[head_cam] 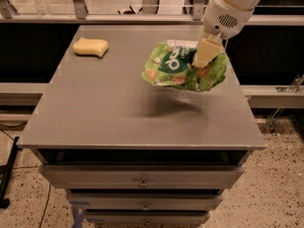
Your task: Move green rice chip bag near sponge
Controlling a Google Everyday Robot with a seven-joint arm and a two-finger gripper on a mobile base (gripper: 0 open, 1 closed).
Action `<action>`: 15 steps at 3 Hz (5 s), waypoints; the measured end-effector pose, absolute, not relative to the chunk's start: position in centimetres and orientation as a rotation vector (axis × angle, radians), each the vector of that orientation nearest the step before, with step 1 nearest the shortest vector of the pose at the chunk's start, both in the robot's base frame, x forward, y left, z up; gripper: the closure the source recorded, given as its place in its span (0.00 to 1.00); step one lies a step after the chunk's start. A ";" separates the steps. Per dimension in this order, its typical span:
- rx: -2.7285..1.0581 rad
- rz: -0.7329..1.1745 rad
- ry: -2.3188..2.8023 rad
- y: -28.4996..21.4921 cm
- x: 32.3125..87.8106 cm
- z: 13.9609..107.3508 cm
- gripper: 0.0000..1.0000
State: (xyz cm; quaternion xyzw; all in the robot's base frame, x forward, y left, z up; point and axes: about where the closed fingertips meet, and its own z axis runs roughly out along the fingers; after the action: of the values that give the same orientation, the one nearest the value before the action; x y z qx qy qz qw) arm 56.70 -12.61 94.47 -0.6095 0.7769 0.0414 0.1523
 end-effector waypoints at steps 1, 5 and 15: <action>-1.750 0.119 2.228 -12.5 56.8 94.3 1.00; -1.724 -0.128 1.926 -7.6 66.6 103.0 1.00; -1.322 -0.173 1.965 6.2 85.9 98.3 1.00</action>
Offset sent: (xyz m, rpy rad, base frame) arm 0.0537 0.0274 0.0444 -0.0126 -0.1760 0.0453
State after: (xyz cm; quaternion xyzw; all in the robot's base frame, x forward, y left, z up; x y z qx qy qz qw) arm 85.94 6.24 98.31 -0.5163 0.7673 -0.0677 0.3742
